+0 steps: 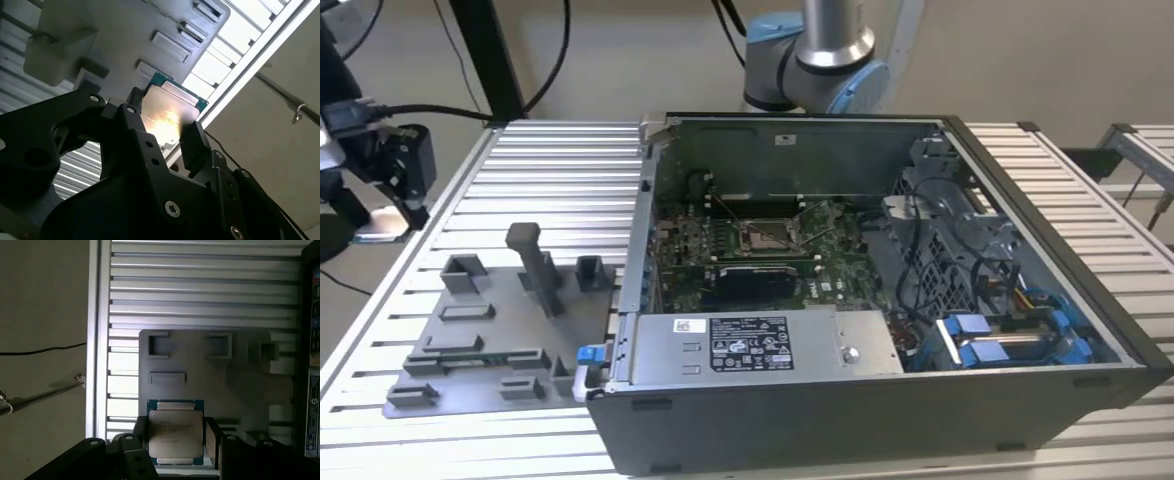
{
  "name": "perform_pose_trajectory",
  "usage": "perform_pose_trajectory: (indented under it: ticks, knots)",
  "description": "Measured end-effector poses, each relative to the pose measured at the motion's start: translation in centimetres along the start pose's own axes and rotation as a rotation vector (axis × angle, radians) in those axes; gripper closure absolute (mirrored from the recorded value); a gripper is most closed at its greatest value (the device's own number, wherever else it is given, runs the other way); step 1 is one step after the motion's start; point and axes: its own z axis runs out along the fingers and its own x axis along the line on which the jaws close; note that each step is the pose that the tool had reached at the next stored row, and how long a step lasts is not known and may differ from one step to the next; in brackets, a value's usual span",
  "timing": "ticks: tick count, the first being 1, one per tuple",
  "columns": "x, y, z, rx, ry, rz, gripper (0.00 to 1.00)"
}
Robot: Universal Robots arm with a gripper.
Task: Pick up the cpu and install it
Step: 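Place the cpu into insertion slot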
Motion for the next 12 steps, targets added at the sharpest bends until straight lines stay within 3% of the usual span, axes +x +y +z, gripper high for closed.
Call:
perform_pose_trajectory:
  ticks: [12]
  knots:
    - [-0.01,0.25,-5.14,-0.0001,0.008,0.0,1.0]
